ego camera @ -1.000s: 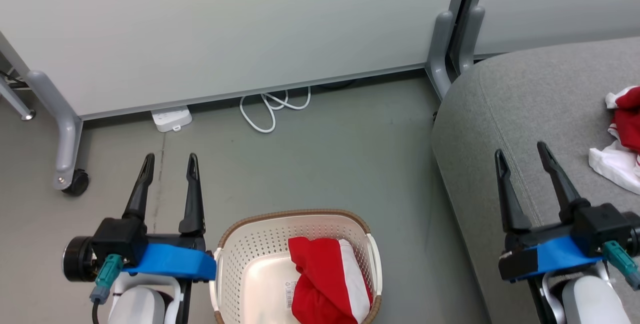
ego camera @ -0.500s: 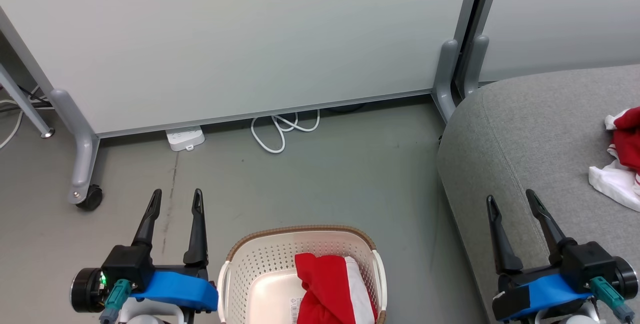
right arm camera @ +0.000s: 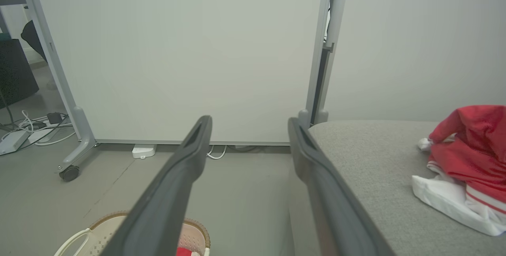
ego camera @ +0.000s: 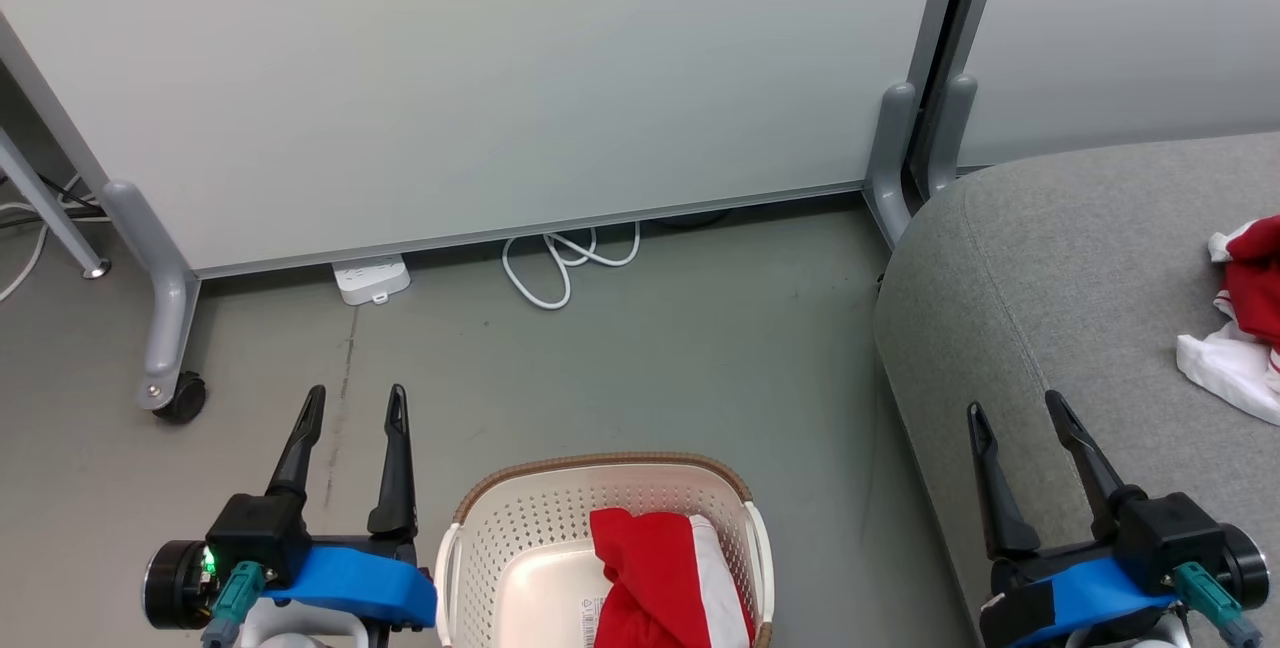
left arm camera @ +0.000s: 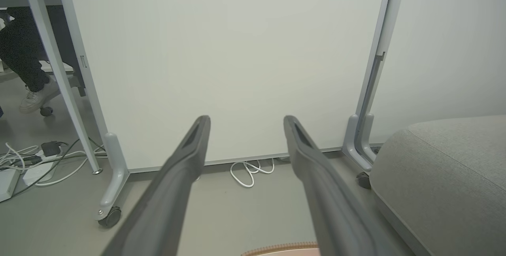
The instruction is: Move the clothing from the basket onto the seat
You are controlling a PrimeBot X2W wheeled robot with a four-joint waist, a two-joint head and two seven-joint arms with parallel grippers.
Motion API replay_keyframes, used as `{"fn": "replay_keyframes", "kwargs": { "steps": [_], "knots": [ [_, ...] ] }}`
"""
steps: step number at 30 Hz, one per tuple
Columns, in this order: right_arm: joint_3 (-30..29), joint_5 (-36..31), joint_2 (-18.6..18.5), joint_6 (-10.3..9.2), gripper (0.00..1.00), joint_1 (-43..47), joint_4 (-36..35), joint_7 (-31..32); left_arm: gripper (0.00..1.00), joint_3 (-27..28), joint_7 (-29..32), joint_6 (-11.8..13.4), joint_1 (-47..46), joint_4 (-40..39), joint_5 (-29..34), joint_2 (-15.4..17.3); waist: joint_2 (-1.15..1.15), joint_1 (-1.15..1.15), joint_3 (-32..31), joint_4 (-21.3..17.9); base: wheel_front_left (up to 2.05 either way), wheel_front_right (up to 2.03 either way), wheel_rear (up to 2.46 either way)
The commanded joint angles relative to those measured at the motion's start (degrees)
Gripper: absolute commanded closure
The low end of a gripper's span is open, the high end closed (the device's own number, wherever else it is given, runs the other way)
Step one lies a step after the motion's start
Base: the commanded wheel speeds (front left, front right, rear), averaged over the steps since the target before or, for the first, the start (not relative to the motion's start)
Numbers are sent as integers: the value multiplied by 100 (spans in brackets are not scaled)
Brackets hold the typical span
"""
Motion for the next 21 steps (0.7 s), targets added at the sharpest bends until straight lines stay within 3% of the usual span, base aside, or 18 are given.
{"fn": "replay_keyframes", "kwargs": {
  "steps": [1, 11, 21],
  "knots": [
    [16, -4, 16, 1, 0, -18, 3, -22, 0, -21, -16, -36, 4, 17, -5, -13, 0, 0, 7, -5, 0, 0, 0],
    [133, 37, 15, 1, 0, -206, -3, -22, 0, -393, -16, -77, -365, 307, -112, -12, 0, 0, 225, -129, 0, 0, 0],
    [363, -4, 13, 1, 0, -719, -80, -22, 0, -1311, -15, -87, -1235, 1060, -213, 206, 0, 0, 960, -517, 0, 0, 0]
  ]
}}
